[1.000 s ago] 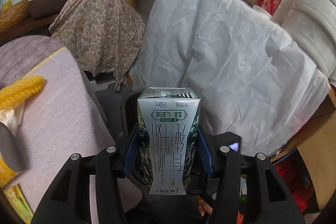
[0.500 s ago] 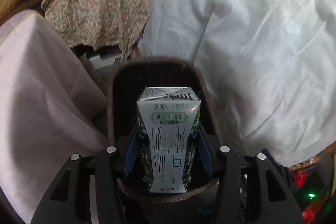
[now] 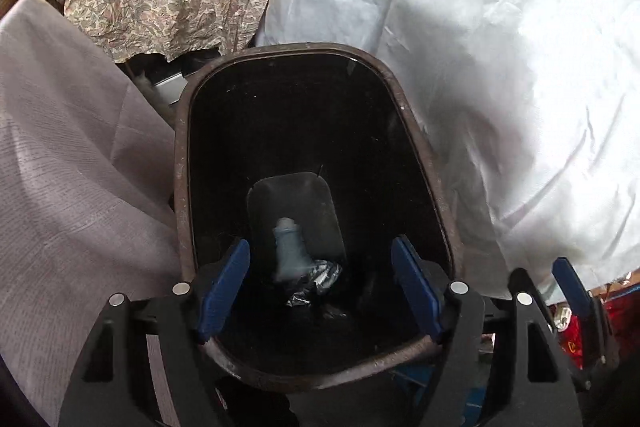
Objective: Collect trash
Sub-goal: 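Lower the milk carton into the bin and open the left tool, then move both open tools back over the table toward the chip can and bag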
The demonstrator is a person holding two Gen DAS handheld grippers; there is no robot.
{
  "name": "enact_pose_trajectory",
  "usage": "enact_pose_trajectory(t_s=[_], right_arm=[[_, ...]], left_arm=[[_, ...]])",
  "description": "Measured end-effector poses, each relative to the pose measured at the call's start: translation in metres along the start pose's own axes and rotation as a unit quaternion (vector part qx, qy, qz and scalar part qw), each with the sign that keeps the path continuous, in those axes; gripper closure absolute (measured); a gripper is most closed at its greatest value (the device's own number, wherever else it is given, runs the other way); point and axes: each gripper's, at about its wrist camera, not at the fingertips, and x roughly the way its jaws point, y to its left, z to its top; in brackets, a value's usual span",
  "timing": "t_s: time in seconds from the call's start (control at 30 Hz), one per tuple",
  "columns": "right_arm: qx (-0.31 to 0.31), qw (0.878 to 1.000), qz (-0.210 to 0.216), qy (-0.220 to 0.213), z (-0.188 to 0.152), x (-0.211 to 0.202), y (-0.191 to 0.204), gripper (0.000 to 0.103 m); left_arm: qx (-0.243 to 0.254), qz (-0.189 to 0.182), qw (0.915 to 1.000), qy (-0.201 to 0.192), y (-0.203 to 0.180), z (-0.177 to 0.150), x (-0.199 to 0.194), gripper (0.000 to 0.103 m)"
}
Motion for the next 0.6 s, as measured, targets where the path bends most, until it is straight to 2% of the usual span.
enact_pose_trajectory(t_s=[0.13, 0.33, 0.5, 0.6], right_arm=[[0.001, 1.0, 0.0, -0.01, 0.004, -0.01, 0.002, 0.031], [-0.002, 1.0, 0.002, -0.026, 0.014, -0.034, 0.011, 0.026], [-0.022, 0.998, 0.046, -0.048, 0.019, -0.068, 0.042, 0.021], [-0.042, 0.995, 0.072, -0.053, 0.023, -0.086, 0.067, 0.019]], left_arm=[[0.001, 0.006, 0.9998, -0.018, -0.002, 0.001, -0.028, 0.028], [0.005, -0.014, 0.9937, -0.111, 0.004, -0.009, -0.116, 0.012], [0.026, -0.05, 0.9849, -0.164, 0.015, -0.036, -0.194, 0.005], [0.03, -0.051, 0.9806, -0.187, 0.029, -0.053, -0.227, 0.005]])
